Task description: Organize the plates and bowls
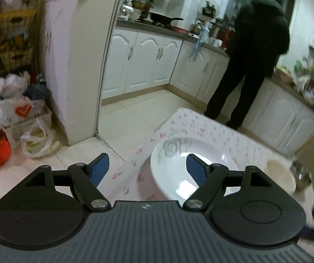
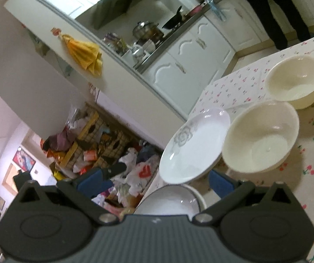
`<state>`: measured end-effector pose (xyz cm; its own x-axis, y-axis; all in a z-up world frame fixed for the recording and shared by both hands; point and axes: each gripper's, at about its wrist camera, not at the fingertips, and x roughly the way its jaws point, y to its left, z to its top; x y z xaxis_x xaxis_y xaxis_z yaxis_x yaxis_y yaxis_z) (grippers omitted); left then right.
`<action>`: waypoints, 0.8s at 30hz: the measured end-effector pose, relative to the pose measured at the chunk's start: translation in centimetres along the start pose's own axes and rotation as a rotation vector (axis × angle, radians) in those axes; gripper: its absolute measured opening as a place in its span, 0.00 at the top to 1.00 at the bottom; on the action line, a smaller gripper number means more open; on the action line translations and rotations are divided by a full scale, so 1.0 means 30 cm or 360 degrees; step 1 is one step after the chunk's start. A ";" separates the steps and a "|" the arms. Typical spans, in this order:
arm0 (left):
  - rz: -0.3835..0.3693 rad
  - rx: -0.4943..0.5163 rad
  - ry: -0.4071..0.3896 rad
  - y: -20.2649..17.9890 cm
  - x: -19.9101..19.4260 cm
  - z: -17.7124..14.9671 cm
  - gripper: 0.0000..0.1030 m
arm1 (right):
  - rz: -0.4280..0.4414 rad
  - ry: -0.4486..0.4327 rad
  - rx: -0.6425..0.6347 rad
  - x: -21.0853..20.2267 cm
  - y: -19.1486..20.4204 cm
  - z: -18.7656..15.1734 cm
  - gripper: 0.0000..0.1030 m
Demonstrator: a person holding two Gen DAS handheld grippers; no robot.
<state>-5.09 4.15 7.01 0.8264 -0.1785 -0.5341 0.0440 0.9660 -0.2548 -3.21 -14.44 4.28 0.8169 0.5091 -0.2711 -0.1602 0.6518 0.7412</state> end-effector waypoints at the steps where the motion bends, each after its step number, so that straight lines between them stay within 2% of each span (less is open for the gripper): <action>1: -0.0018 -0.0035 0.0000 0.003 0.022 0.011 0.06 | -0.0008 -0.0014 0.0011 0.000 -0.007 0.005 0.01; 6: -0.0099 -0.0146 0.0028 0.020 0.108 0.035 0.06 | -0.0064 -0.0064 0.0013 -0.009 -0.022 0.022 0.01; 12: -0.0178 -0.0087 0.0087 0.046 0.173 0.031 0.06 | -0.0167 -0.0075 0.0004 -0.001 -0.031 0.042 0.01; 15: -0.0175 -0.0075 0.0168 0.055 0.191 0.028 0.05 | -0.0198 -0.0051 0.0009 0.026 -0.031 0.062 0.01; 18: -0.0297 -0.0103 0.0225 0.076 0.206 0.030 0.05 | -0.0229 -0.0020 0.0024 0.066 -0.038 0.094 0.01; 20: -0.0305 -0.0122 0.0251 0.083 0.215 0.025 0.06 | -0.0239 0.0008 0.0031 0.101 -0.040 0.123 0.01; 24: -0.0362 -0.0176 0.0306 0.098 0.228 0.010 0.14 | -0.0290 0.0087 -0.0021 0.176 -0.030 0.175 0.01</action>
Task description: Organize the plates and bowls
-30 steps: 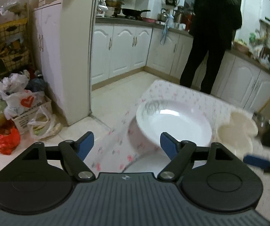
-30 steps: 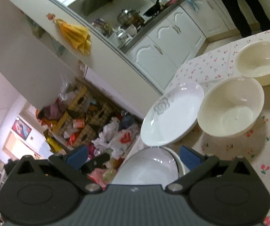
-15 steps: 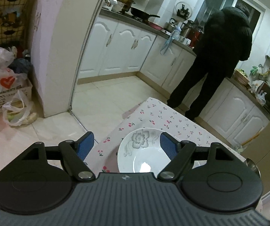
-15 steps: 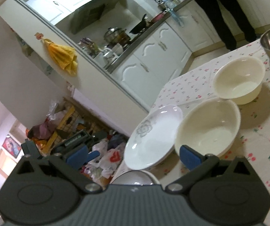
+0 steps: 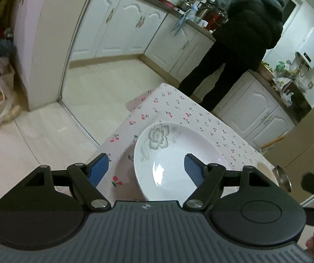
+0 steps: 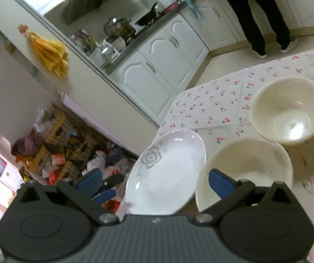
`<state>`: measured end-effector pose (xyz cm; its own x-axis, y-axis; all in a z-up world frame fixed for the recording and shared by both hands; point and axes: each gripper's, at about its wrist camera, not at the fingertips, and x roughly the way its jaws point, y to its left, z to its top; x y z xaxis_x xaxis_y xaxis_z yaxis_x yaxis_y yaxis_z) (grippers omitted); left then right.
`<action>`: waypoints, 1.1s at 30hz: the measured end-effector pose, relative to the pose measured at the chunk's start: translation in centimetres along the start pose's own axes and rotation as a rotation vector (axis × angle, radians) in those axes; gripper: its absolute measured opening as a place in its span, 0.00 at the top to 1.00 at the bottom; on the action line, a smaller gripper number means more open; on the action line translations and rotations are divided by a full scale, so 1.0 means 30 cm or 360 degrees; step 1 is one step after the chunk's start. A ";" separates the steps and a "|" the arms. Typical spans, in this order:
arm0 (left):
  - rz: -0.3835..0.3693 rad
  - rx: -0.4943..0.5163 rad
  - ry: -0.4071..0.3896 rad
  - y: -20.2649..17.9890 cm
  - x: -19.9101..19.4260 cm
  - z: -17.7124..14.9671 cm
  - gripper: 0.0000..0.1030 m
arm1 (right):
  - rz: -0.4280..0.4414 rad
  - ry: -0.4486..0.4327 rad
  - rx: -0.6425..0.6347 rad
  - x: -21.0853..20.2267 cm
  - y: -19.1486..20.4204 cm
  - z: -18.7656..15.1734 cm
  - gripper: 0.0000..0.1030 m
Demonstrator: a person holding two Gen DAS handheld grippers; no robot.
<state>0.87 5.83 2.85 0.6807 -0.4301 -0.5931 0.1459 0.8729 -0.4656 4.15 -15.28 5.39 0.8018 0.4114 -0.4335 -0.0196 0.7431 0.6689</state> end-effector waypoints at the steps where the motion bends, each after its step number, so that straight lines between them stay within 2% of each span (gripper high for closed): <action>1: -0.0012 -0.0001 0.0009 0.001 0.001 0.000 0.18 | -0.0004 0.0019 -0.0014 0.017 0.004 0.011 0.01; 2: -0.0017 -0.0004 0.0025 0.000 0.005 -0.003 0.21 | -0.0016 0.0043 -0.0018 0.038 0.004 0.026 0.01; 4: -0.0030 -0.0022 0.0070 0.017 0.025 -0.002 0.35 | -0.0053 0.0072 -0.0010 0.073 0.002 0.052 0.01; 9: -0.0050 -0.0034 0.0123 0.035 0.015 -0.008 0.46 | -0.0138 0.0158 -0.0015 0.175 -0.012 0.106 0.01; 13: -0.0070 -0.0027 0.0156 0.030 0.021 0.000 0.55 | -0.0205 0.0234 -0.0101 0.250 0.013 0.122 0.01; 20: -0.0102 -0.0017 0.0182 0.012 0.032 0.001 0.58 | -0.0313 0.0358 -0.0149 0.346 0.008 0.122 0.01; 33: -0.0068 -0.0002 0.0155 -0.015 0.042 -0.010 0.58 | -0.0300 0.0355 -0.0184 0.348 0.025 0.116 0.00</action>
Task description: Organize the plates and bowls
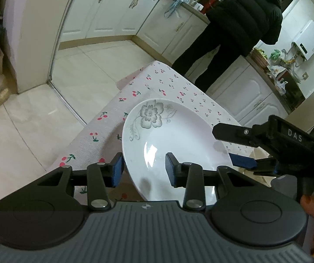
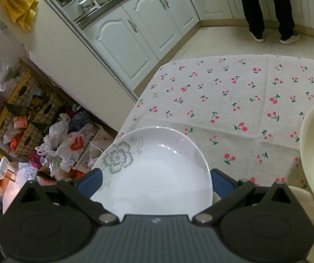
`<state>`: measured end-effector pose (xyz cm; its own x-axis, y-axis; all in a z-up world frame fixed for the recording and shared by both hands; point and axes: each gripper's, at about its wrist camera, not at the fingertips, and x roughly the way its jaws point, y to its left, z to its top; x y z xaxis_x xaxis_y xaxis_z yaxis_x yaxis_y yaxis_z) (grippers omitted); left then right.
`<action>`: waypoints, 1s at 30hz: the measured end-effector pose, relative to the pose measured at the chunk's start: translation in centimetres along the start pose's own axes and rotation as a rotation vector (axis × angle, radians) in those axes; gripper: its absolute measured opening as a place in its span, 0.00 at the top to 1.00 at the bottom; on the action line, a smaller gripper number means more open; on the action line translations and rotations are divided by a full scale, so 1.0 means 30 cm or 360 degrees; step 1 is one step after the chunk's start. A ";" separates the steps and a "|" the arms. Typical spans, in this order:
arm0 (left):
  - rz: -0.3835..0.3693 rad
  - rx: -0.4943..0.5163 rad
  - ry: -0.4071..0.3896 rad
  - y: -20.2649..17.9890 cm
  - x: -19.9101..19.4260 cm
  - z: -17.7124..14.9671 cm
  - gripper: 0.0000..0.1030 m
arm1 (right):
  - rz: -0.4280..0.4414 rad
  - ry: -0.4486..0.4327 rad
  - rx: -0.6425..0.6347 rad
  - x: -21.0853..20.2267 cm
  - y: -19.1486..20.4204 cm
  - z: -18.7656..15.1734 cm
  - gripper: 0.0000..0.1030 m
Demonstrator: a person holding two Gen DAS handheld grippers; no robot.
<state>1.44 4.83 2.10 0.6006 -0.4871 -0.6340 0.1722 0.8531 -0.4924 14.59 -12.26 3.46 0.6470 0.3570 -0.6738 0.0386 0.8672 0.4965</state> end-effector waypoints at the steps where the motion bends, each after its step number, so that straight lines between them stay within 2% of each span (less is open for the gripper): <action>1: 0.0004 0.0007 -0.0005 -0.003 -0.001 -0.002 0.58 | -0.0007 -0.0009 -0.0017 -0.003 0.006 -0.004 0.00; 10: 0.0009 0.0033 -0.0065 -0.021 -0.011 -0.005 0.58 | 0.0008 -0.0096 -0.0079 -0.051 0.014 -0.041 0.00; 17: -0.0019 -0.0045 -0.0128 -0.009 -0.008 -0.003 0.58 | 0.0025 -0.0153 -0.0031 -0.082 0.011 -0.039 0.00; 21: -0.0036 -0.0060 -0.0167 -0.003 -0.011 -0.001 0.55 | 0.0038 -0.0186 -0.0025 -0.090 0.015 -0.034 0.00; 30: -0.0083 -0.0088 -0.0244 -0.001 -0.025 0.008 0.54 | 0.0063 -0.0224 -0.0026 -0.105 0.017 -0.026 0.00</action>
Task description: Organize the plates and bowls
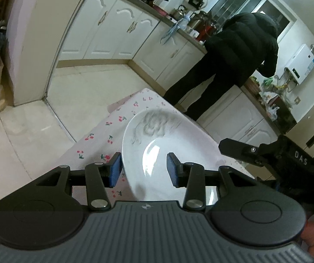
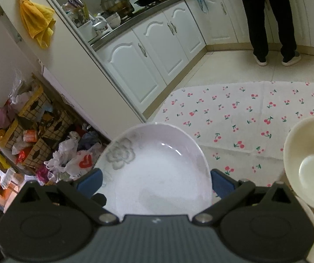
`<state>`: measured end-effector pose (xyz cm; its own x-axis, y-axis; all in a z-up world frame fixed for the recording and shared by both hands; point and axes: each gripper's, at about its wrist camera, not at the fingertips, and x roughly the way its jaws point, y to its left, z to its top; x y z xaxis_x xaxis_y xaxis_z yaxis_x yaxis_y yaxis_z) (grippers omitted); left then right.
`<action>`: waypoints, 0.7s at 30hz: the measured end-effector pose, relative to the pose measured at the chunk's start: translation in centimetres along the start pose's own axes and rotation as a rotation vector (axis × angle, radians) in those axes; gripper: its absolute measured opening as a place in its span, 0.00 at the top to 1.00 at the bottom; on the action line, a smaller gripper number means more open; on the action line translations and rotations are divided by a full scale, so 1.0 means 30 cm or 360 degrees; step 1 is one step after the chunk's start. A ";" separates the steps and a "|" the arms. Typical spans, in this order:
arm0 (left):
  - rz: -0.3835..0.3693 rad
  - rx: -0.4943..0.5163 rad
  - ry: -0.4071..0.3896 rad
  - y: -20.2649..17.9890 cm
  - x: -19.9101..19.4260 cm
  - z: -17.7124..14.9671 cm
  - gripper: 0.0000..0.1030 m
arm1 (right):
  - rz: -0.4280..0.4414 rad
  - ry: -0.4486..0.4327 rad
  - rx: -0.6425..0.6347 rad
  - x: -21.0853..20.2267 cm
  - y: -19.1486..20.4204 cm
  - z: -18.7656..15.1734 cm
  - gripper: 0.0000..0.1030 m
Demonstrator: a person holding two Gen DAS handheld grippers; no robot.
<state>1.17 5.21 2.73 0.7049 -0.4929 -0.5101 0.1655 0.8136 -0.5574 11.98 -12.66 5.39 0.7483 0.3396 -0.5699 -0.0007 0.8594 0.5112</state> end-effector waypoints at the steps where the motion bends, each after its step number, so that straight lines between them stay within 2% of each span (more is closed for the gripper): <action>1: -0.0003 0.0003 -0.0004 -0.001 -0.001 -0.001 0.54 | 0.0002 -0.0003 0.0003 -0.002 -0.001 0.000 0.00; 13: -0.0030 0.0066 -0.0033 -0.023 -0.037 -0.014 0.54 | 0.0026 -0.0091 -0.0017 -0.103 0.019 -0.028 0.00; 21: -0.0047 0.0148 -0.0085 -0.047 -0.121 -0.033 0.54 | 0.0108 -0.0166 0.0058 -0.205 0.015 -0.088 0.00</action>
<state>-2.30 5.54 4.73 0.7341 -0.5018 -0.4574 0.2481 0.8253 -0.5072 5.62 -13.35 7.43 0.8124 0.3529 -0.4641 -0.0308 0.8209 0.5702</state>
